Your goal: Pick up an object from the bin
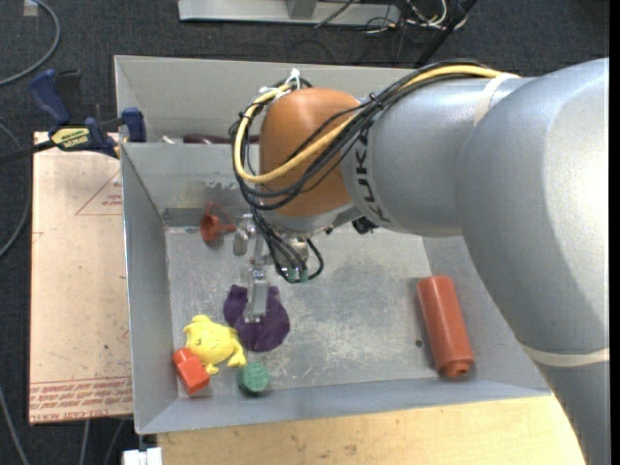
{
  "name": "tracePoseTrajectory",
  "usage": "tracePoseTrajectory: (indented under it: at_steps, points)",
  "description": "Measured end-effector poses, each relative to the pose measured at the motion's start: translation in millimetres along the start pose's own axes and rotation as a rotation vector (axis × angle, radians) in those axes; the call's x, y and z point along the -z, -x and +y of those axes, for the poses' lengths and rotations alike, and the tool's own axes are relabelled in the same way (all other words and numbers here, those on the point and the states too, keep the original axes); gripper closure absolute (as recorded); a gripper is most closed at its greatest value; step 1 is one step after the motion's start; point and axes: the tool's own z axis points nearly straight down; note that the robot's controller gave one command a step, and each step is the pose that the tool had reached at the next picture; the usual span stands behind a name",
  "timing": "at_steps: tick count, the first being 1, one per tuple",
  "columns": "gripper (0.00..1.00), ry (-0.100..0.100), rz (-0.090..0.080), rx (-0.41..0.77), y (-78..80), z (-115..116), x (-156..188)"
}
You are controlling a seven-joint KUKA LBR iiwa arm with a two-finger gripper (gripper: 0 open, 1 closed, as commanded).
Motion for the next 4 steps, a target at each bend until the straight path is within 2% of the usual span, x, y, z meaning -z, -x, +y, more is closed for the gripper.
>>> tracePoseTrajectory:
  at_steps: [1,2,3,4]
  points:
    - [0.0,0.001,-0.006,-0.003,1.3,-0.6,4.6]
    - [1.0,0.003,-0.002,-0.109,-28.1,-22.1,-54.7]
    - [1.0,0.003,-0.001,-0.11,-28.1,-22.1,-54.7]
    - [1.0,0.005,-0.006,-0.107,-16.7,-13.9,89.2]
